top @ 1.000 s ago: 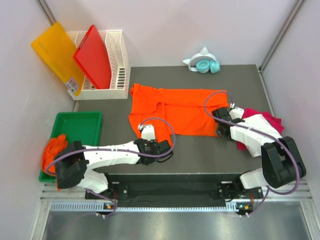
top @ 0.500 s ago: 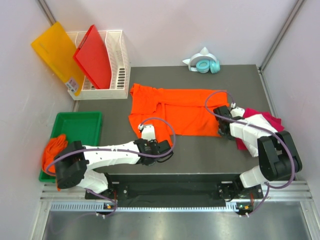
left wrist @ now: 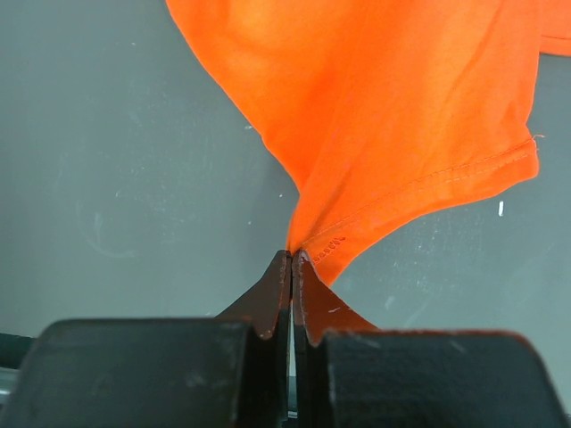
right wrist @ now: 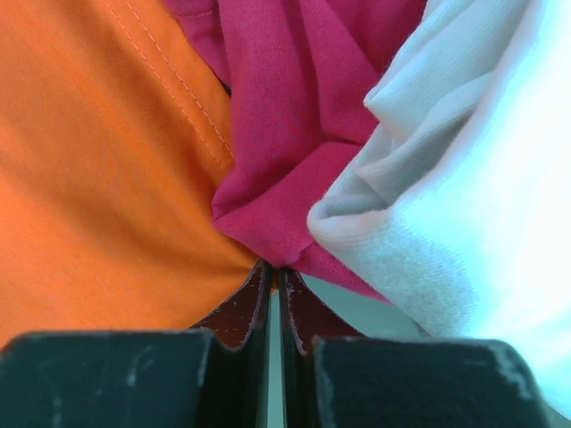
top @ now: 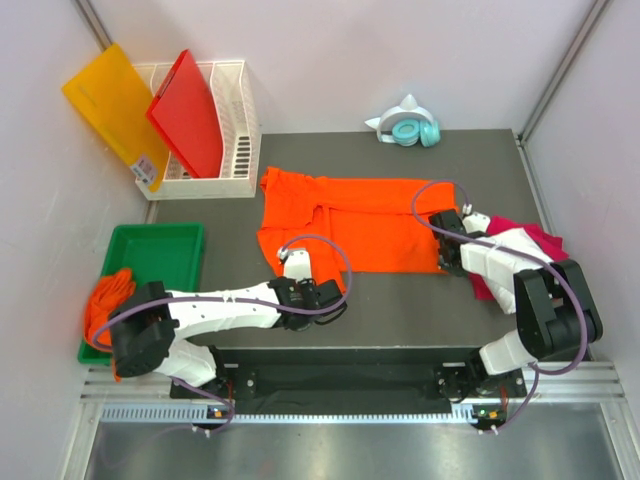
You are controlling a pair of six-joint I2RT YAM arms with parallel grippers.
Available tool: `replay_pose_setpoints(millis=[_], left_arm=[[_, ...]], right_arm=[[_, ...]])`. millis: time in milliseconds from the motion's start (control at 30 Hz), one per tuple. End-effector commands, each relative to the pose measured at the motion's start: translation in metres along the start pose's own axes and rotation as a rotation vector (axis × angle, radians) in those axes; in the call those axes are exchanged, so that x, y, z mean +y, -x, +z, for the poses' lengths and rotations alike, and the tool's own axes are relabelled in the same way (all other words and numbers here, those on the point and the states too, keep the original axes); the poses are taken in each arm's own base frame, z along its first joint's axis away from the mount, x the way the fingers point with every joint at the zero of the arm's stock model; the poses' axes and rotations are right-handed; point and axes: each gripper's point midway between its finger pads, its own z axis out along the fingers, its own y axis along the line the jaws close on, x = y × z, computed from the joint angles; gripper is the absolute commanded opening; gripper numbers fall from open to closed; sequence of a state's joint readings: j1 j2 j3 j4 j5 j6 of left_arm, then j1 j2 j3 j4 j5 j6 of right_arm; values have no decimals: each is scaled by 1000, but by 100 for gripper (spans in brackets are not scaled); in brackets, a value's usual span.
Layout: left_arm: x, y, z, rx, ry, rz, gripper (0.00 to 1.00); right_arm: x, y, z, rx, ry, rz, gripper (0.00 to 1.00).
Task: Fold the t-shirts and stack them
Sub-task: Grap the side of the flattened tshirt closest away from the robot with both arms
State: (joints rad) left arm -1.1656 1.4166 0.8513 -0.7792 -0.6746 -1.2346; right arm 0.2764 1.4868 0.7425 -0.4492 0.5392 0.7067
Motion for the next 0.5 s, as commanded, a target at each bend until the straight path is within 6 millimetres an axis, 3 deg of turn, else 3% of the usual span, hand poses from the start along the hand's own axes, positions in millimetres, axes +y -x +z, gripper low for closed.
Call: replay_pose_setpoints(millis=[0,200,467], left_arm=[[-10,15,-4,-41,-16,-31,0],[-2,21,-2,-56,4,-66,0],[12,33,-1,-66,37,-119,0]], right_arm=[[3,10,-4,-20,28,13,0],[15,7,-24,-43,91,-38,0],[35,-12,-41,-51,145,-132,0]])
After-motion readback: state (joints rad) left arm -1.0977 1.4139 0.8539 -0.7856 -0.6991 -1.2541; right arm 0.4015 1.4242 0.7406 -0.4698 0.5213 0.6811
